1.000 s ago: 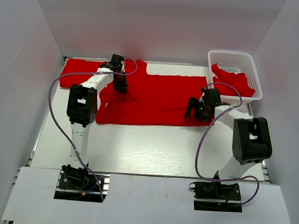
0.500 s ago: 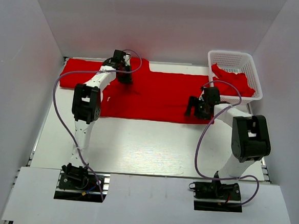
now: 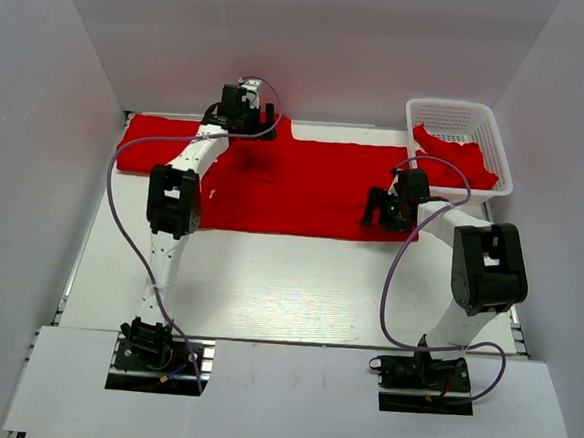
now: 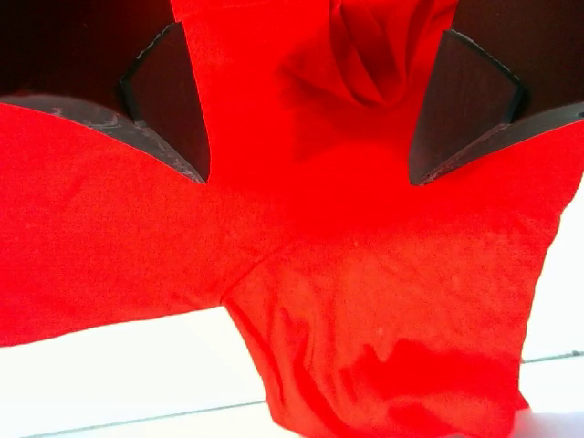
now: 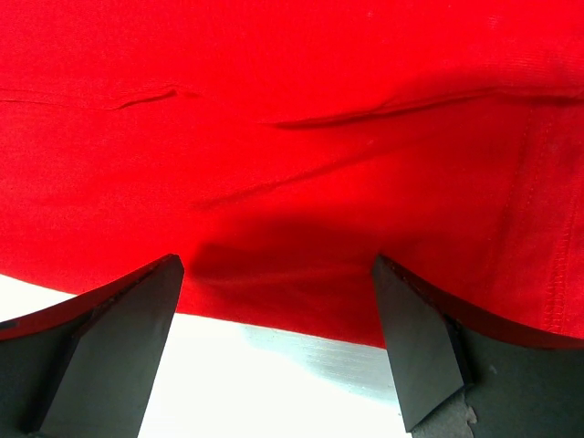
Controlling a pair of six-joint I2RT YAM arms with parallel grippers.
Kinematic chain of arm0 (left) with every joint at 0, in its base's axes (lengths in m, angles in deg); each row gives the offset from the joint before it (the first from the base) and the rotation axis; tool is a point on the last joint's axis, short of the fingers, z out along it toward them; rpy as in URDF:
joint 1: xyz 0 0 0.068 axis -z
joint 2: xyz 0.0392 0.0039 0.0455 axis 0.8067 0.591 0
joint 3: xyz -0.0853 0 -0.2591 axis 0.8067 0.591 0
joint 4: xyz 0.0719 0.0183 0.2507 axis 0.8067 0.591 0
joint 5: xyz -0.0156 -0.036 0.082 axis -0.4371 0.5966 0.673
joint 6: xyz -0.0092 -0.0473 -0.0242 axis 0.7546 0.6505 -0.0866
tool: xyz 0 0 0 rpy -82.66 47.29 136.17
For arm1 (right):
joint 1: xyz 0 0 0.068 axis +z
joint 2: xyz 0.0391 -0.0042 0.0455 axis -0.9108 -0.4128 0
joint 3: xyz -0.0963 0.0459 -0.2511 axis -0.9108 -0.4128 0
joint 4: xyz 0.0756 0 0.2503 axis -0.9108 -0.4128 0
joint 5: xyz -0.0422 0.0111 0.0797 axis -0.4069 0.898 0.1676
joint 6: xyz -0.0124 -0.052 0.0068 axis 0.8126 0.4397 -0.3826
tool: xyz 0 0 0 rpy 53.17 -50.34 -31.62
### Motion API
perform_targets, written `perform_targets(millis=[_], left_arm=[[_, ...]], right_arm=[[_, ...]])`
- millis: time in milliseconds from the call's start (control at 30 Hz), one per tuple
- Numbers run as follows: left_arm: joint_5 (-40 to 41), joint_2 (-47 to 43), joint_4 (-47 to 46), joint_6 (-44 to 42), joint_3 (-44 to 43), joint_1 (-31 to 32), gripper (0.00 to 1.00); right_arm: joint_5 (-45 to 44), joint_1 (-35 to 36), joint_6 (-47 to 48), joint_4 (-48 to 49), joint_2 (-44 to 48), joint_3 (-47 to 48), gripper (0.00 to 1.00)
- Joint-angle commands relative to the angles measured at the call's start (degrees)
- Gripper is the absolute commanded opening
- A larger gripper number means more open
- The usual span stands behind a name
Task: Fold and stack the t-shirts
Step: Fold the flattened tshirt in 1/3 of the way
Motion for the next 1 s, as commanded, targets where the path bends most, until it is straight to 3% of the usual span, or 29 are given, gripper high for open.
perform_targets(millis=[0, 367, 700, 967], left_arm=[[0.5, -5.3, -0.4, -0.8, 0.4, 0.1, 1.0], [-5.7, -21.1, 3.5, -0.1, 27.3, 1.2, 1.0], [-4.5, -14.2, 8.2, -0.1, 23.7, 1.8, 1.0], [-8.3, -12.4, 3.5, 2.3, 23.7, 1.8, 1.0]], right_arm=[[-0.8, -0.2, 1.5, -1.8, -0.8, 0.9, 0.91], [0.2, -0.2, 2.0, -1.8, -0.4, -0.1, 0.91], [0.5, -0.2, 1.6, -1.3, -1.0, -1.0, 0.91], [0.5, -0.2, 1.4, -1.2, -2.5, -0.7, 0.91]])
